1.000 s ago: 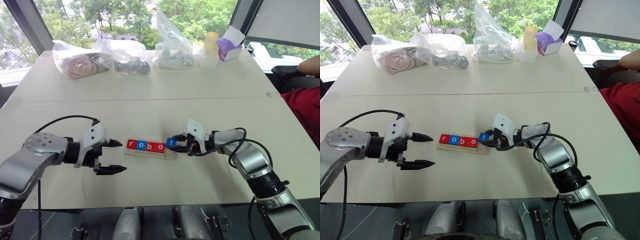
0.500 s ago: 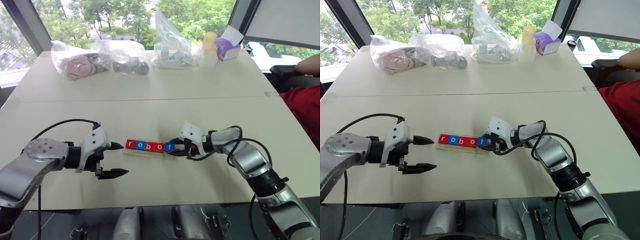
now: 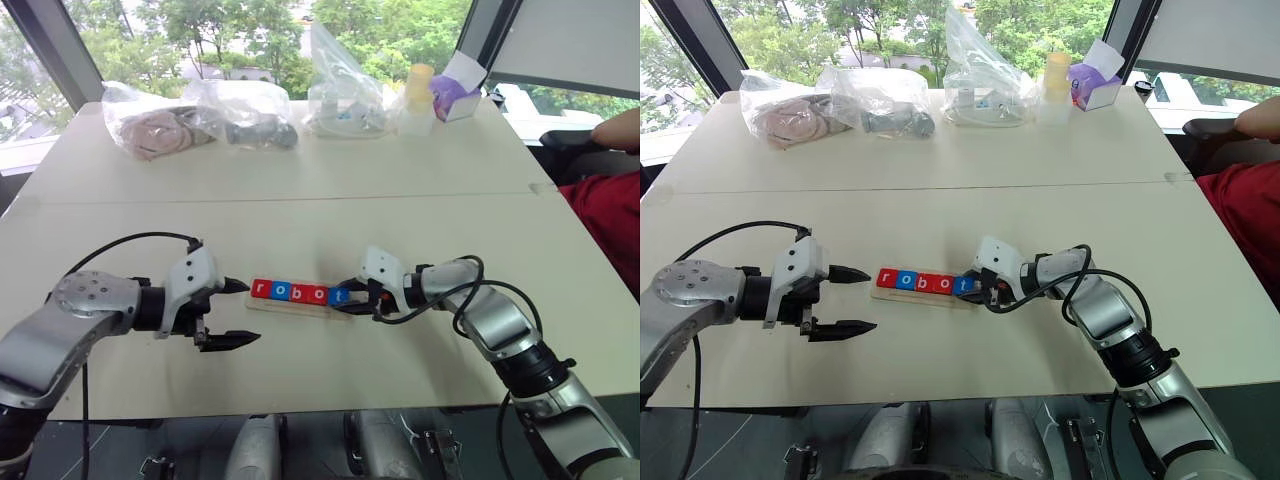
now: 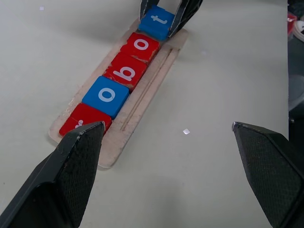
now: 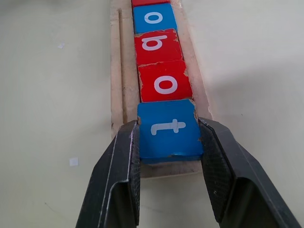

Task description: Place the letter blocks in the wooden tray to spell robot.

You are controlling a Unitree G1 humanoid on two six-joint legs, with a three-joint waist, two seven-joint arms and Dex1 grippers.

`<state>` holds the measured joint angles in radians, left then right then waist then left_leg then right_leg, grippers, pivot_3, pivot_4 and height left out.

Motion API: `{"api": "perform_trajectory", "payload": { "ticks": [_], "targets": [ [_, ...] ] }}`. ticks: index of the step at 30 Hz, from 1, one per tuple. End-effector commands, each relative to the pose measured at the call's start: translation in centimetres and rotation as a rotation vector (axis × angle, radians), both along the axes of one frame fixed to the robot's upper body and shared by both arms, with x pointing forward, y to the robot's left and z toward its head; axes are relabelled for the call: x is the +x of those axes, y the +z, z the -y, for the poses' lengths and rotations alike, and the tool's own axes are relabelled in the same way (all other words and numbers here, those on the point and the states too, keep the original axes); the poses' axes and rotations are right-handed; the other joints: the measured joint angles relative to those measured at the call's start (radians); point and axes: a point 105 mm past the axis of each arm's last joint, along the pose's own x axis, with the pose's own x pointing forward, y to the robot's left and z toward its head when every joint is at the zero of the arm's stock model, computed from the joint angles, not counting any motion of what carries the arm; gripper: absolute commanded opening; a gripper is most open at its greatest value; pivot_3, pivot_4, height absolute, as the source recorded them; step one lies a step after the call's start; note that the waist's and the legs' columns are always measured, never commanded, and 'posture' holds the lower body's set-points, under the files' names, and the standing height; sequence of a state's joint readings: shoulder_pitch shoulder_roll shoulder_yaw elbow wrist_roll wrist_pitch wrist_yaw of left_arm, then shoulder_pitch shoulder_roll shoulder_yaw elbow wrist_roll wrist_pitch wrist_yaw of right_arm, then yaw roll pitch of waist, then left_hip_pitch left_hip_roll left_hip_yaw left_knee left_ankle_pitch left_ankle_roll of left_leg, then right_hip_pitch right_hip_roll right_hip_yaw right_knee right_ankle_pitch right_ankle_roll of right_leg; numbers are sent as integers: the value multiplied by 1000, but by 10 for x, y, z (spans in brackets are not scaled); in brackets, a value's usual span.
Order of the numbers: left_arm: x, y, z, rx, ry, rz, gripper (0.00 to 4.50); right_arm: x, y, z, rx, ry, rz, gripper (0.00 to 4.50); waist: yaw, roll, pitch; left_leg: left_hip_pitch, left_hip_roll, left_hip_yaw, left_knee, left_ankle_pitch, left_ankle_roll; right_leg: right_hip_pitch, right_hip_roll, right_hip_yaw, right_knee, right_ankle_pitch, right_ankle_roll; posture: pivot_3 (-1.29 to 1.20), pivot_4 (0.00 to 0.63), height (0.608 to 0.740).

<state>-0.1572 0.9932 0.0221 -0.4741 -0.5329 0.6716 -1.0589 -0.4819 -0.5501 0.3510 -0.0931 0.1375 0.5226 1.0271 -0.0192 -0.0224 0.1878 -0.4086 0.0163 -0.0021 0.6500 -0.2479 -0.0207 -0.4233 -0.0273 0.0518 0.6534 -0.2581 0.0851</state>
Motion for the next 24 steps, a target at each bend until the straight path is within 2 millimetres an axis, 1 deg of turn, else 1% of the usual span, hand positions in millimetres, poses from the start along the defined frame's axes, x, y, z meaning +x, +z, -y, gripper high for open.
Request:
{"api": "perform_trajectory", "payload": {
  "ticks": [1,10,12,14,15,16,17,22,24],
  "targets": [
    [1,2,0,12,1,26,4500,2,10,-7,18,31,47,1176,0,0,0,0,0,0,0,0,0,0,0,0,0,0,0,0,150,740],
    [1,2,1,11,10,30,4500,3,8,-13,28,41,44,1176,0,0,0,0,0,0,0,0,0,0,0,0,0,0,0,0,150,740],
    [1,1,1,10,11,30,4500,5,8,-13,30,35,47,2231,0,0,0,0,0,0,0,0,0,0,0,0,0,0,0,0,150,740],
    [1,1,2,9,12,30,4500,6,9,-13,33,31,51,3071,0,0,0,0,0,0,0,0,0,0,0,0,0,0,0,0,150,740],
    [1,1,2,8,12,29,4500,7,12,-13,38,23,60,3701,0,0,0,0,0,0,0,0,0,0,0,0,0,0,0,0,150,740],
    [1,1,2,8,12,28,4500,8,14,-12,42,17,67,4236,0,0,0,0,0,0,0,0,0,0,0,0,0,0,0,0,150,740],
    [1,1,2,8,13,28,4500,9,17,-11,45,13,73,4463,0,0,0,0,0,0,0,0,0,0,0,0,0,0,0,0,150,740],
    [1,1,2,6,17,27,4500,12,33,-2,78,-43,103,4463,0,0,0,0,0,0,0,0,0,0,0,0,0,0,0,0,150,740],
    [1,0,1,5,19,25,4500,13,35,3,81,-70,115,4463,1,0,0,0,0,0,0,0,0,0,0,0,0,0,0,0,150,740]
  ]
}}
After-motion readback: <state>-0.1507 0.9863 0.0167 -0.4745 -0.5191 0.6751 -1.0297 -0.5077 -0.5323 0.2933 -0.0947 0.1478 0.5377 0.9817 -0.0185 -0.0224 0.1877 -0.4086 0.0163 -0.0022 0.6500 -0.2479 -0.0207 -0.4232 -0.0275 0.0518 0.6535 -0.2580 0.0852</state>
